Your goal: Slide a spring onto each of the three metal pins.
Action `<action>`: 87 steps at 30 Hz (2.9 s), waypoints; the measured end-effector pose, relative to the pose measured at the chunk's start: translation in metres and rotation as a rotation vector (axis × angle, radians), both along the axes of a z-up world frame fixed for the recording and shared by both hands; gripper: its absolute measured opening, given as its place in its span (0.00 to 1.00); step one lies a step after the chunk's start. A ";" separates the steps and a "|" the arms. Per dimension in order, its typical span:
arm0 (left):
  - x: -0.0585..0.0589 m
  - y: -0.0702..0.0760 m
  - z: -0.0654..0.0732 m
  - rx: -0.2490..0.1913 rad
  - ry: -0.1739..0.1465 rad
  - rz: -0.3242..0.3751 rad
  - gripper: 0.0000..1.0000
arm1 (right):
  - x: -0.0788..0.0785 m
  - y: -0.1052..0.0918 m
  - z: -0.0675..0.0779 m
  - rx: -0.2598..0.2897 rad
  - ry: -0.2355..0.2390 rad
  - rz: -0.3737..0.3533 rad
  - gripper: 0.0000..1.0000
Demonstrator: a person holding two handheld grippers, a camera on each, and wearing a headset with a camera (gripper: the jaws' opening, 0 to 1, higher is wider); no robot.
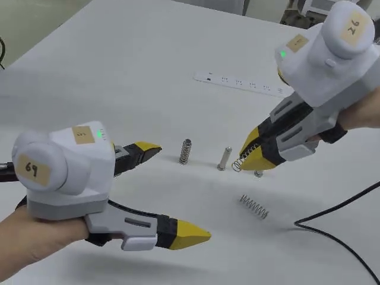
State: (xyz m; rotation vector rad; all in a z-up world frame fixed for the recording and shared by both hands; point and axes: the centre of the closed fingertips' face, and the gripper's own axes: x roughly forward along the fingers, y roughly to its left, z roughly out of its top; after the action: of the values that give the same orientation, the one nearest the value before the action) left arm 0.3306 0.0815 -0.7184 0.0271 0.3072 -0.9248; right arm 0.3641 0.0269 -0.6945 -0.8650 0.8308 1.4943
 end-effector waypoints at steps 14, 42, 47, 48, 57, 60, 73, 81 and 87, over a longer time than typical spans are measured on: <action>0.000 0.002 -0.008 0.006 0.016 0.005 0.94 | 0.026 -0.004 -0.004 -0.053 -0.030 0.005 0.08; 0.005 0.007 -0.018 -0.004 0.037 0.016 0.91 | 0.065 0.004 -0.025 -0.117 -0.078 0.019 0.08; 0.005 0.007 -0.018 -0.005 0.040 0.018 0.91 | 0.067 0.003 -0.032 -0.128 -0.069 0.020 0.08; 0.005 0.007 -0.018 -0.008 0.042 0.018 0.91 | 0.068 0.002 -0.034 -0.130 -0.073 0.021 0.08; 0.005 0.005 -0.020 -0.010 0.046 0.011 0.90 | 0.069 0.003 -0.039 -0.128 -0.067 0.021 0.08; 0.005 0.005 -0.020 -0.011 0.049 0.012 0.90 | 0.069 0.004 -0.040 -0.128 -0.059 0.018 0.08; 0.004 0.004 -0.022 -0.012 0.056 0.012 0.90 | 0.074 0.005 -0.047 -0.140 -0.053 0.030 0.08; 0.006 0.005 -0.023 -0.012 0.061 0.016 0.89 | 0.076 0.003 -0.056 -0.156 -0.058 0.039 0.08; 0.006 0.005 -0.023 -0.012 0.063 0.019 0.89 | 0.076 0.003 -0.063 -0.174 -0.053 0.050 0.08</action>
State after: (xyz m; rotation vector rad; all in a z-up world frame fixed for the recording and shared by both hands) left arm 0.3368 0.0862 -0.7413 -0.0161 0.3601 -0.9103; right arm 0.4403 0.0302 -0.7570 -1.0573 0.9155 1.4509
